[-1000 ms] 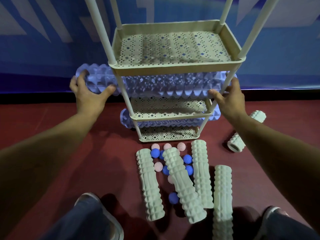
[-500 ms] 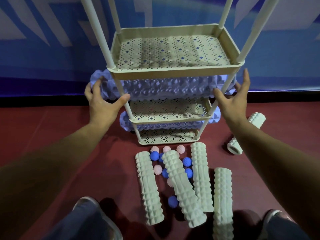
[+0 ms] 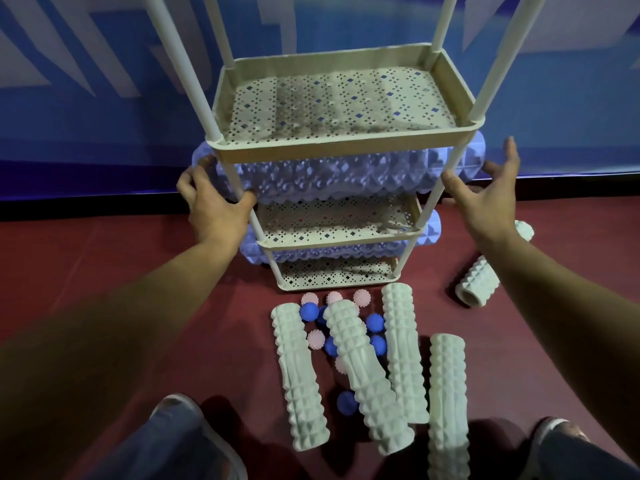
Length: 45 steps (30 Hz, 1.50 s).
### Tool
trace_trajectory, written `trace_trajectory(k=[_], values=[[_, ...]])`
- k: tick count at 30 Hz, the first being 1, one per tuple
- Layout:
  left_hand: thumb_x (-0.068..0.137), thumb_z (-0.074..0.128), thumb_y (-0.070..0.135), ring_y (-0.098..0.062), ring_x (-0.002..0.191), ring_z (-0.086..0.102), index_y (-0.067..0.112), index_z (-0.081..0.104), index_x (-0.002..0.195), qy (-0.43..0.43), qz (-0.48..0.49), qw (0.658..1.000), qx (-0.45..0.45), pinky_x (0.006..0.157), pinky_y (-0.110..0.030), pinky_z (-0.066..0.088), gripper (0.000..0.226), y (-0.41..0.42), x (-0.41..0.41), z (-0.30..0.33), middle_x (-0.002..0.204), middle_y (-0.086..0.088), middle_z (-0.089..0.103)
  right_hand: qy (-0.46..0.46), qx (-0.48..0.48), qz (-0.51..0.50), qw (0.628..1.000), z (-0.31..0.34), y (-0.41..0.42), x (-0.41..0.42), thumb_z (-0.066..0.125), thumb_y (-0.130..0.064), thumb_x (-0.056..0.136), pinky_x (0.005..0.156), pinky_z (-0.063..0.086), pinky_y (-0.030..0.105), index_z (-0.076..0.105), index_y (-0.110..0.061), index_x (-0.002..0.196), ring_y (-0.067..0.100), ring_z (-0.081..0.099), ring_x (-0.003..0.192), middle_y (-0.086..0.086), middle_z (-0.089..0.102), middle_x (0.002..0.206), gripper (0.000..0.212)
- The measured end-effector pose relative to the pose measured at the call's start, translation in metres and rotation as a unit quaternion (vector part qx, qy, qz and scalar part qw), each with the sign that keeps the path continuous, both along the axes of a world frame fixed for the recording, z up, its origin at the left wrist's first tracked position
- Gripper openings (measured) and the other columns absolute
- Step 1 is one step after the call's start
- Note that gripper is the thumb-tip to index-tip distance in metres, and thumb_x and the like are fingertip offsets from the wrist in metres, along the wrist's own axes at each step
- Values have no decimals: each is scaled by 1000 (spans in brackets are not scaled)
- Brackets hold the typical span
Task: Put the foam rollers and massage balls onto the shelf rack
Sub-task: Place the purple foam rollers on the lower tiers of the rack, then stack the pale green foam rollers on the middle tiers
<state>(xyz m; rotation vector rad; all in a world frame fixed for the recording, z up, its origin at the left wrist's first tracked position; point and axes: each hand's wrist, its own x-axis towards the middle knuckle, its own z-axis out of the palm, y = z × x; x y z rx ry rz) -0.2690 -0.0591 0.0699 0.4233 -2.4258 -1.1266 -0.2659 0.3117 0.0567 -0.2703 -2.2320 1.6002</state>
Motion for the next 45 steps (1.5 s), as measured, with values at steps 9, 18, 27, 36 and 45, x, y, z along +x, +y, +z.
trace_trajectory(k=[9,18,27,36,45], values=[[77,79,29,-17,121,48,16,32,143,-30,-9,999,4,91,-19,37,83,3,0,-1,144,-6,32,-53,9,11,999,3,11,-1,82,-38,78,106,46,37,0,-22,157,13,60,119,-7,46,136,116],[86,70,13,-12,107,55,17,51,131,42,39,986,159,85,-11,45,49,48,89,-14,133,1,44,-123,89,47,987,-7,-6,72,77,-46,80,92,55,50,21,-30,153,22,66,104,3,30,152,93],[86,65,7,-14,92,61,28,60,97,-113,-81,977,160,83,-32,52,25,86,206,-109,108,9,55,-299,142,124,936,-97,-48,191,73,-36,86,95,51,39,49,-17,138,20,66,90,8,49,136,60],[89,61,7,6,85,57,22,64,105,-219,-115,952,181,83,-17,48,22,94,224,-175,111,11,63,-487,183,160,839,-201,-98,245,75,-57,72,104,44,49,23,-26,152,32,43,131,3,34,149,99],[89,60,8,-1,86,57,22,62,114,-272,-157,936,162,87,-24,50,29,82,215,-193,116,6,62,-528,243,146,800,-230,-124,242,73,-47,71,89,44,42,-6,-36,152,34,47,123,1,53,138,113]])
